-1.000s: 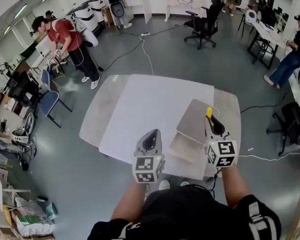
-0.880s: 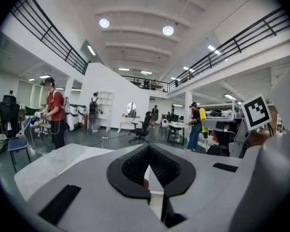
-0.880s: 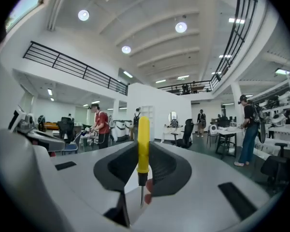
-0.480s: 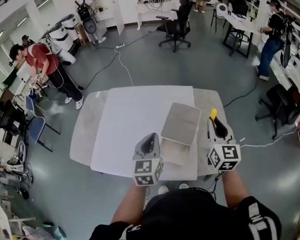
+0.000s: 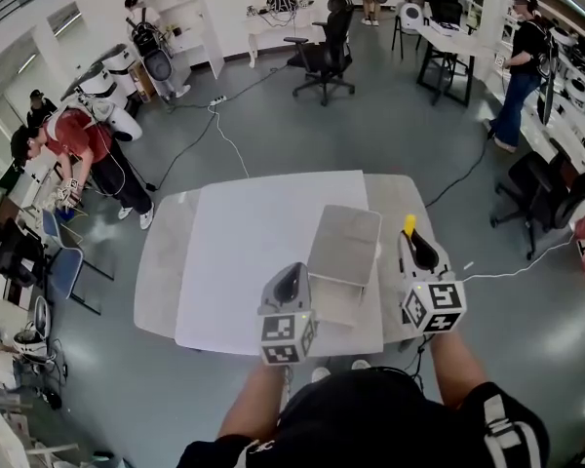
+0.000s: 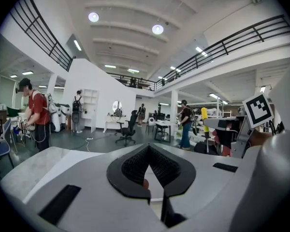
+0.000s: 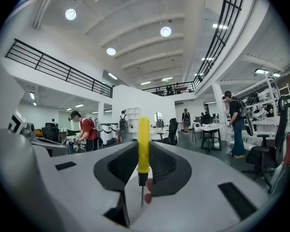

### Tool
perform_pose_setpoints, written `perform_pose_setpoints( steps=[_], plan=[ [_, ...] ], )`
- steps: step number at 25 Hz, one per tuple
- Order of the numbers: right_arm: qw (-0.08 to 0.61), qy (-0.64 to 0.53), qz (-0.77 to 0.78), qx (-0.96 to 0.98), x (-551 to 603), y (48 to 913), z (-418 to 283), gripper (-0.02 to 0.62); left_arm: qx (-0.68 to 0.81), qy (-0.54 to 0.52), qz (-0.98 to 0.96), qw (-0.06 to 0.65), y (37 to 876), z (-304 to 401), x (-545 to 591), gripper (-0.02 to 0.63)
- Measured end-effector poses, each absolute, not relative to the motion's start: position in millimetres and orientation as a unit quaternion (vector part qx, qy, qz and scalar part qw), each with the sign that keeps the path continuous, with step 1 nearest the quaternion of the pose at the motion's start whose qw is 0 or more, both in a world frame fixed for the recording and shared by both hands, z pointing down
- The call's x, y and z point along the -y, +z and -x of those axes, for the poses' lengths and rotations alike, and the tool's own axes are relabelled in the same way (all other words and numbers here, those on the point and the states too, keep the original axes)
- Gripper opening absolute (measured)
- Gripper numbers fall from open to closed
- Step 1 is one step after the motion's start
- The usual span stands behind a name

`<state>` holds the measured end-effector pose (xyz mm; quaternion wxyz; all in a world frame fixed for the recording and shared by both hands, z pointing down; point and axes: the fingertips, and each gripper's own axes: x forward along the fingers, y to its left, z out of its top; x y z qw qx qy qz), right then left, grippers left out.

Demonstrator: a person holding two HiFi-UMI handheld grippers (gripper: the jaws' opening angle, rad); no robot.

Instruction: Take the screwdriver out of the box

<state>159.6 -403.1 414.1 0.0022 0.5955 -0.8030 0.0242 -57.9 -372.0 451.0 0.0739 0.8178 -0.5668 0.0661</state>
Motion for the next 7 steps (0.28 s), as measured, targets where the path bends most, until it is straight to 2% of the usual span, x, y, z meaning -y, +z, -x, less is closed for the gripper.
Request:
perform_pose_setpoints(
  steps=[7],
  plan=[
    [0.011, 0.012, -0.593, 0.805, 404.6, 414.0, -158.4, 0.069, 0.561, 0.069, -0.821, 0.079, 452.1, 52.4, 375.6, 0.006]
  ],
)
